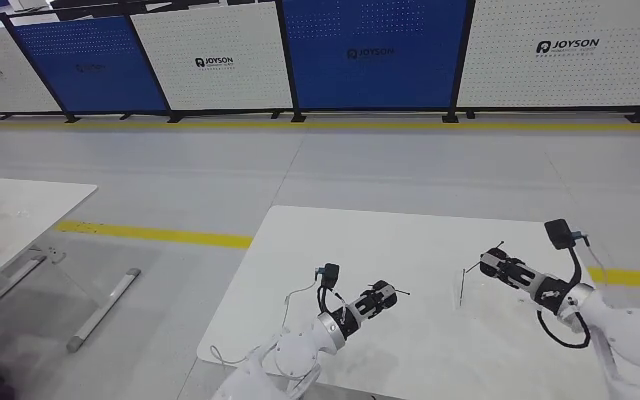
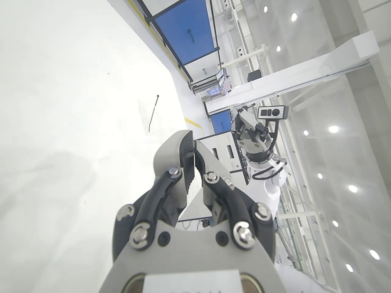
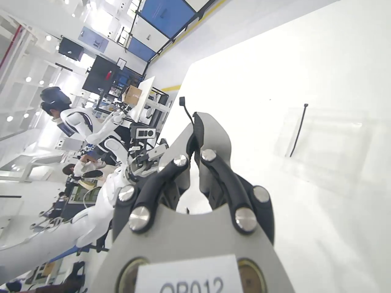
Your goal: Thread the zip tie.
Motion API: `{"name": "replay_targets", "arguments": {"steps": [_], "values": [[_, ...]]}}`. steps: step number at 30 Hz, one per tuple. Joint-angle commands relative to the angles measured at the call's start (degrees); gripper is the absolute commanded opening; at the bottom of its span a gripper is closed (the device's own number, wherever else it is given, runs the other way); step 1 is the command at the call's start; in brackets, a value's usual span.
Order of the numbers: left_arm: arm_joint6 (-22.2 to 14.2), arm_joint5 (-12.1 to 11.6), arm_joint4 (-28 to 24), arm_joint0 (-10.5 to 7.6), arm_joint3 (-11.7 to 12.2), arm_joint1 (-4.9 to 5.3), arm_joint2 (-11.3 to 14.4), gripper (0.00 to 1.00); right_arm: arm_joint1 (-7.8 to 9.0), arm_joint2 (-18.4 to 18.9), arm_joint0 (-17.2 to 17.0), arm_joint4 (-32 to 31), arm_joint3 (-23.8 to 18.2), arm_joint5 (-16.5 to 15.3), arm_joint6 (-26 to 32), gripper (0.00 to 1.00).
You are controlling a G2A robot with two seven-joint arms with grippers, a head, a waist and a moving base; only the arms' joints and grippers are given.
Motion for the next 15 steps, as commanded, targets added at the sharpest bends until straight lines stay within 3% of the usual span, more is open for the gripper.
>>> {"name": "replay_targets", "arguments": {"steps": [1, 5, 11, 15], "values": [[0.00, 0.00, 0.00, 0.00, 0.00, 0.00, 0.00, 0.00, 0.00, 0.00, 0.00, 0.01, 0.00, -0.01, 0.01, 0.00], [0.00, 0.00, 0.00, 0.00, 0.00, 0.00, 0.00, 0.00, -0.01, -0.02, -0.10, -0.10, 0.02, 0.02, -0.41, 0.00], [0.00, 0.00, 0.00, 0.00, 0.00, 0.00, 0.00, 0.00, -0.55, -3.57, -3.76, -2.72, -3.25, 0.01, -9.02, 0.00], [0.00, 0.00, 0.00, 0.00, 0.00, 0.00, 0.00, 0.00, -0.71, -3.39, -7.04, -2.51, -5.72, -0.13, -14.41, 0.00]]}}
